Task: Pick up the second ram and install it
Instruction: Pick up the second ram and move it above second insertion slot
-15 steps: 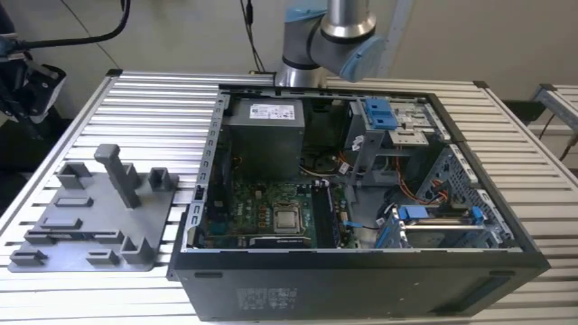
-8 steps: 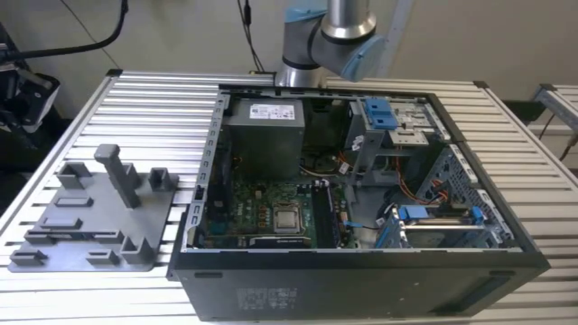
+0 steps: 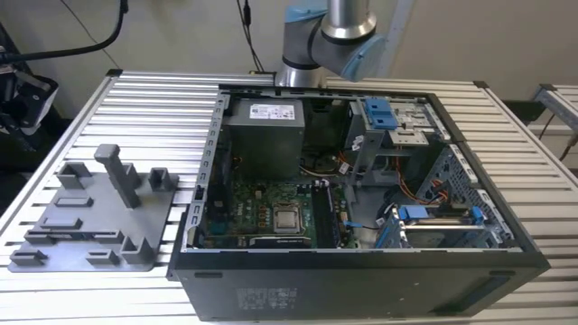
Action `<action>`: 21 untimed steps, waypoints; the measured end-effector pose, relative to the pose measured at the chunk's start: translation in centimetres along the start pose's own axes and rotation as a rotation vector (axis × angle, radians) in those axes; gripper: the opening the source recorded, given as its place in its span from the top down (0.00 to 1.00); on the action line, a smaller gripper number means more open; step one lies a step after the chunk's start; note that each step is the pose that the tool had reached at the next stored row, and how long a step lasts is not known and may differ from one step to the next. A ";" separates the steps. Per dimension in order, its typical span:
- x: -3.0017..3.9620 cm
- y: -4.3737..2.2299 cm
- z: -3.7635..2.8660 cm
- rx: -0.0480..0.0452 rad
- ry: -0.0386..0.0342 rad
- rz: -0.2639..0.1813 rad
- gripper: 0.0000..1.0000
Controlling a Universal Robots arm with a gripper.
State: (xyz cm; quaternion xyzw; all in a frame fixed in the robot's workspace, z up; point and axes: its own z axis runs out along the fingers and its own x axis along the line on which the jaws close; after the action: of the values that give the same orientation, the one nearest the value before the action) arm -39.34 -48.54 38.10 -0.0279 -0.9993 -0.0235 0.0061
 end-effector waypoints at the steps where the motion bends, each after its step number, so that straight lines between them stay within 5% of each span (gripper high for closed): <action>1: 0.00 0.00 0.00 0.0000 0.0000 0.000 0.89; 21: 0.00 0.00 0.01 0.0010 0.0024 -0.052 0.89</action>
State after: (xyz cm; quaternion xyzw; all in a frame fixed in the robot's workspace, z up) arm -39.34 -48.54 38.09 -0.0020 -0.9997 -0.0232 0.0067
